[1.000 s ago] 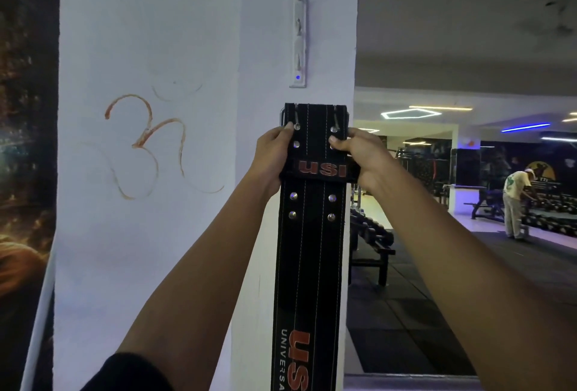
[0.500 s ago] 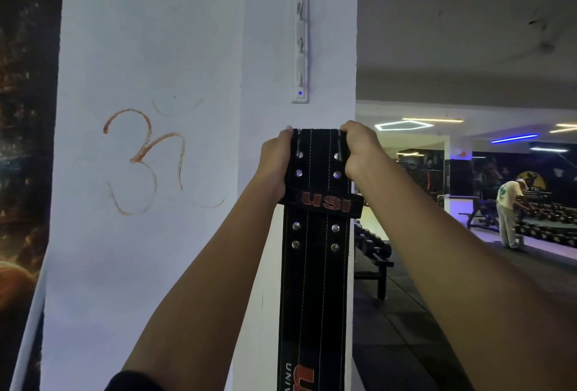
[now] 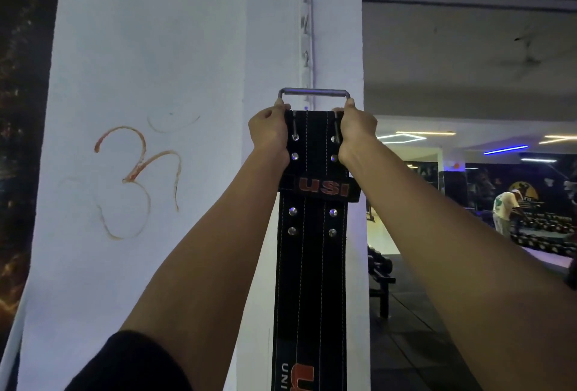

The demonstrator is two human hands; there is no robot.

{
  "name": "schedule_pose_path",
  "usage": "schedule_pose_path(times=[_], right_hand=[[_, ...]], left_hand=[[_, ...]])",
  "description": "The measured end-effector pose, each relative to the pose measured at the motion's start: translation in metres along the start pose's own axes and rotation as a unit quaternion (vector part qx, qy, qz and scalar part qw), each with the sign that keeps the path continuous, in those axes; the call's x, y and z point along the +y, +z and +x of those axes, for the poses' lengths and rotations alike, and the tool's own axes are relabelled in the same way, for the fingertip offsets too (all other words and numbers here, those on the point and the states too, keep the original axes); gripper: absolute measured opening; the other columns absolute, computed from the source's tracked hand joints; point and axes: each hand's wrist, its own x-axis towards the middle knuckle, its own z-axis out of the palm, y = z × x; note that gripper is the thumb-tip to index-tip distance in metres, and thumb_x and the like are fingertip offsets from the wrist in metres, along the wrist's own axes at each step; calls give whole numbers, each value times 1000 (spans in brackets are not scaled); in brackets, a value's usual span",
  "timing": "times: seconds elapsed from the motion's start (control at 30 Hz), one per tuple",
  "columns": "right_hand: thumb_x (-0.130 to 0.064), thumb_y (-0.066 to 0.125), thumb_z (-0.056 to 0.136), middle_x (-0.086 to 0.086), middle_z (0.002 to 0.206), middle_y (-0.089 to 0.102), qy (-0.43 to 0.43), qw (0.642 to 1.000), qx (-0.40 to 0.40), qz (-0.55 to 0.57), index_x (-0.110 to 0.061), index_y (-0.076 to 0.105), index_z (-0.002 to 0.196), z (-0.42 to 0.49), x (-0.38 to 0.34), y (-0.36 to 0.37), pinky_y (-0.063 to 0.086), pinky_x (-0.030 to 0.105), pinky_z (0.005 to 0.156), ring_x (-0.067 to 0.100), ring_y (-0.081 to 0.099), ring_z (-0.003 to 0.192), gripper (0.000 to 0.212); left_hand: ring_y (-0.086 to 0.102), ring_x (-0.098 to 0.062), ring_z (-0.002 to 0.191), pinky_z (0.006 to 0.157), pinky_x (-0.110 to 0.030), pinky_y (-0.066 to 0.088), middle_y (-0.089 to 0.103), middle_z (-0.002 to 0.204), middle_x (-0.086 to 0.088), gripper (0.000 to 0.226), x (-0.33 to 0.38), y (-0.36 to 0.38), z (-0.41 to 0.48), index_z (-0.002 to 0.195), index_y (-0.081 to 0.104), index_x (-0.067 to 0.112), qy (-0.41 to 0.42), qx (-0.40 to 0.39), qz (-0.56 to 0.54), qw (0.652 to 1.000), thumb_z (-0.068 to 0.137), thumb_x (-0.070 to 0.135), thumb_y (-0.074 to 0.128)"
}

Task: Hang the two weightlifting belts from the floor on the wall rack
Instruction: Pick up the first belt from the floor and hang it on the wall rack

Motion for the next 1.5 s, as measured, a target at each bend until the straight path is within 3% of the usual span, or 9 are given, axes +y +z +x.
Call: schedule_pose_path(times=[0.43, 0.57, 0.77, 0.9, 1.07, 1.17, 1.27, 1.4, 1.5], right_hand=[[-35, 46, 96, 0, 70, 49, 7, 999, -37, -31, -16, 56, 66, 87, -7, 25, 36, 32, 47, 16, 43, 59, 37], [-34, 48, 96, 1, 74, 52, 20, 999, -34, -18, -13, 67, 88, 106, 5, 26, 40, 33, 52, 18, 46, 63, 29], [-34, 52, 94, 2, 88, 57, 22, 999, -46, 8, -11, 69, 101, 111, 27, 17, 44, 37, 58, 22, 50, 77, 29], [-24, 60, 91, 3, 69, 52, 7, 998, -63, 1, -10, 55, 72, 104, 29, 8, 44, 32, 52, 19, 48, 56, 24], [-12, 67, 84, 13, 88, 64, 1, 996, -89, -14, 0, 65, 90, 93, 42, -8, 53, 32, 51, 25, 57, 62, 14], [-13, 69, 81, 17, 99, 70, -25, 995, -66, -75, -4, 63, 79, 77, 44, -17, 57, 44, 85, 31, 68, 80, 11], [-16, 73, 77, 25, 114, 68, -24, 993, -52, -106, -6, 60, 72, 57, 52, -27, 51, 49, 95, 37, 66, 101, 17], [-12, 70, 81, 38, 125, 53, 5, 993, -30, -118, 24, 54, 106, 21, 71, -47, 43, 50, 103, 51, 55, 113, 46], [-12, 68, 83, 34, 111, 60, 53, 991, -41, -118, 12, 61, 99, -10, 86, -63, 53, 42, 87, 45, 63, 99, 30]], left_hand=[[53, -19, 62, 60, -31, 49, 57, 70, -1, 26, -28, 36, 96, 77, 64, 10, 43, 12, 2, 999, 94, 25, 52], [50, -19, 56, 51, -26, 44, 56, 68, -2, 25, -43, 42, 108, 80, 64, 9, 35, 22, 19, 999, 95, 24, 51], [55, -21, 70, 76, -36, 51, 58, 72, -2, 25, -57, 35, 104, 84, 64, 9, 52, 4, 52, 997, 95, 27, 50], [54, -24, 67, 68, -34, 50, 56, 70, -3, 27, -52, 24, 96, 71, 61, 12, 62, -25, 102, 993, 93, 26, 53], [61, -11, 53, 49, -22, 49, 64, 77, -3, 28, -62, 2, 70, 114, 64, 4, 45, -76, 148, 985, 89, 14, 59], [67, -19, 74, 66, -30, 55, 70, 96, -9, 33, -70, -11, 51, 119, 59, 5, 36, -88, 165, 982, 86, 11, 61], [63, -26, 104, 96, -39, 49, 64, 121, -13, 43, -76, -24, 32, 124, 53, 5, 17, -72, 175, 982, 85, 20, 65], [55, -18, 103, 84, -27, 46, 55, 129, -5, 49, -81, -44, -6, 134, 43, 10, 3, -61, 177, 982, 88, 17, 61], [55, -17, 101, 84, -26, 44, 53, 130, -7, 53, -89, -59, -39, 136, 39, 10, -35, -55, 160, 985, 88, 18, 61]])
